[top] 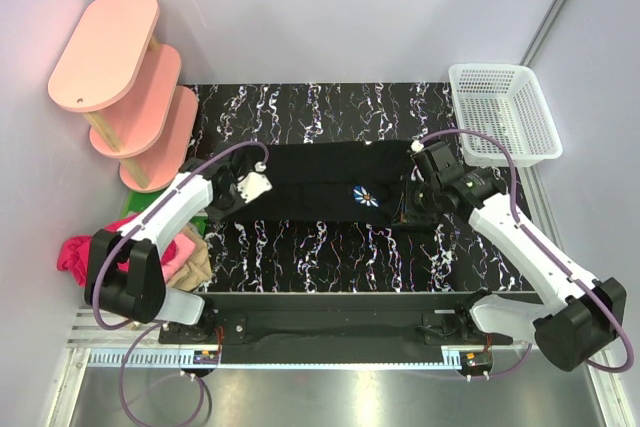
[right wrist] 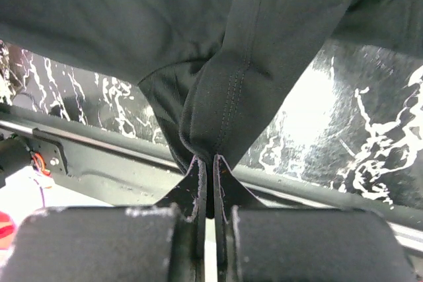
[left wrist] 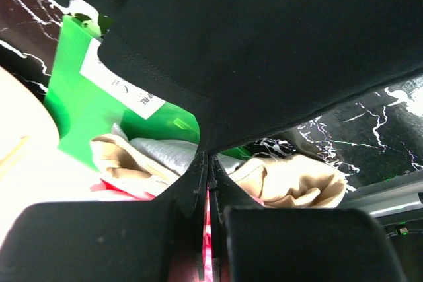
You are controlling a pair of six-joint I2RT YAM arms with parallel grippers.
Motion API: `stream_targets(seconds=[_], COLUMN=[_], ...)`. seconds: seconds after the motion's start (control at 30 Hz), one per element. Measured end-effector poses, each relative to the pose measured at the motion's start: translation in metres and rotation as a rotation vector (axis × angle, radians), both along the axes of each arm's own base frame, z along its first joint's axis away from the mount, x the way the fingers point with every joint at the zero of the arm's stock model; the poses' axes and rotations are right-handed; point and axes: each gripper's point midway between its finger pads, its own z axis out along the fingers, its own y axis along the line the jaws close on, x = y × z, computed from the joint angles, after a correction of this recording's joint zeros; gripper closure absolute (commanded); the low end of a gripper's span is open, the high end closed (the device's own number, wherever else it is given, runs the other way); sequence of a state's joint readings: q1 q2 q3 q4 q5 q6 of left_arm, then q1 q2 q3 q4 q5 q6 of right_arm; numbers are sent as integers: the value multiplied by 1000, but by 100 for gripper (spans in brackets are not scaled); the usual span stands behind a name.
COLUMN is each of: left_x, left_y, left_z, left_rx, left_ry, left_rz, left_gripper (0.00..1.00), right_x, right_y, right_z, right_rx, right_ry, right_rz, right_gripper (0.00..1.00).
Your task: Fold and stack the t-shirts
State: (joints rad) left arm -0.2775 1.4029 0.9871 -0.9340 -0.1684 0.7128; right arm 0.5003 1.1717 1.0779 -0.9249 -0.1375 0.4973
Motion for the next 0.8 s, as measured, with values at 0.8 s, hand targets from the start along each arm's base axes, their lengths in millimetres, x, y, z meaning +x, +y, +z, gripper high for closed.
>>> stream_targets(seconds=[0.8], left_x=[135], left_y=[9], left_z=[-47], left_rx=[180], left_ry=[21], left_rz=[18], left_gripper=[100], right_x=[149], right_y=[0], right_z=[-30], right_rx=[-207], right_ry=[-24], right_rz=[-83], right_gripper=[100])
